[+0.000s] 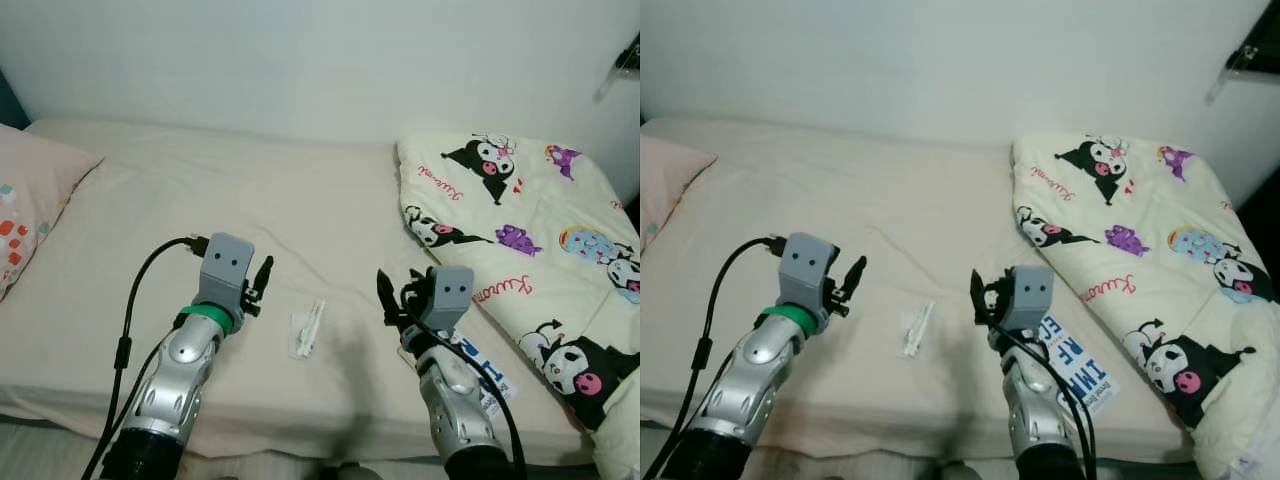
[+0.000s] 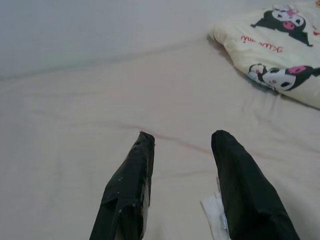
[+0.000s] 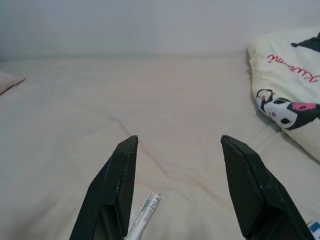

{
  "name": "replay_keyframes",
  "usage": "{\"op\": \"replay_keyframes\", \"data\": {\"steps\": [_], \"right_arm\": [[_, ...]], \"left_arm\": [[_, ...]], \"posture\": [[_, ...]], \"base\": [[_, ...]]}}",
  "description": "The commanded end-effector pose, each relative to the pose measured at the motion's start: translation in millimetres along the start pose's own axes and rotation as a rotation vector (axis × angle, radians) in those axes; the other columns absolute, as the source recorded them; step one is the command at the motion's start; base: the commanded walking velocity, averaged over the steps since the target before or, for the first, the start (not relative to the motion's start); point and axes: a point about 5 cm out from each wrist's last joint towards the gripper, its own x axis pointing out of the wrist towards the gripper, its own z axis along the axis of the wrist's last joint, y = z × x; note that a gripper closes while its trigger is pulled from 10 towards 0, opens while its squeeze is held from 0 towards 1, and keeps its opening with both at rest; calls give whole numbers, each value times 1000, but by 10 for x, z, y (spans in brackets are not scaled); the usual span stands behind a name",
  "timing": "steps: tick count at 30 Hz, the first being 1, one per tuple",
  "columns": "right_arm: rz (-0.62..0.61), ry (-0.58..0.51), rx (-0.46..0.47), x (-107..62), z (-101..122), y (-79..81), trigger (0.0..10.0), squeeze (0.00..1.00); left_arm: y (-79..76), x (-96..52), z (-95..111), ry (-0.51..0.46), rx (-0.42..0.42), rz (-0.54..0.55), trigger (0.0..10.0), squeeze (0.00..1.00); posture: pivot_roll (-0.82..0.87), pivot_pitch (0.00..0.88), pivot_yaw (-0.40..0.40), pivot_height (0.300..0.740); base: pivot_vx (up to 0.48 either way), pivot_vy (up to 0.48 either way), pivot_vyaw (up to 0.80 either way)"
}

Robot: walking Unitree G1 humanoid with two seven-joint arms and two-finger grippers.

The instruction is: Clean up the room

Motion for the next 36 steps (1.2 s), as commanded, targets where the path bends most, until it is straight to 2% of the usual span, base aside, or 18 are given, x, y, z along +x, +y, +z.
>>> {"op": "replay_keyframes", "data": {"steps": [1,9,19,31,36], "right_arm": [[-11,33,19,-48,-79,-4,10000,0],[-20,42,29,-52,-95,-18,10000,0],[-32,63,77,-26,-100,-55,10000,0],[46,79,66,75,-66,58,10000,0],[75,147,93,170,-119,121,10000,0]], "left_arm": [[-23,-28,-82,36,2,-8,10000,0],[-40,-20,-77,36,0,-8,10000,0],[-53,23,-45,30,6,-10,10000,0],[-75,77,-34,54,36,-7,10000,0],[17,55,29,48,26,6,10000,0]], "posture": [[7,48,36,636],[9,54,38,611],[8,57,49,611],[13,90,67,611],[37,138,83,611]], "base": [[0,0,0],[0,0,0],[0,0,0],[0,0,0],[0,0,0]]}}
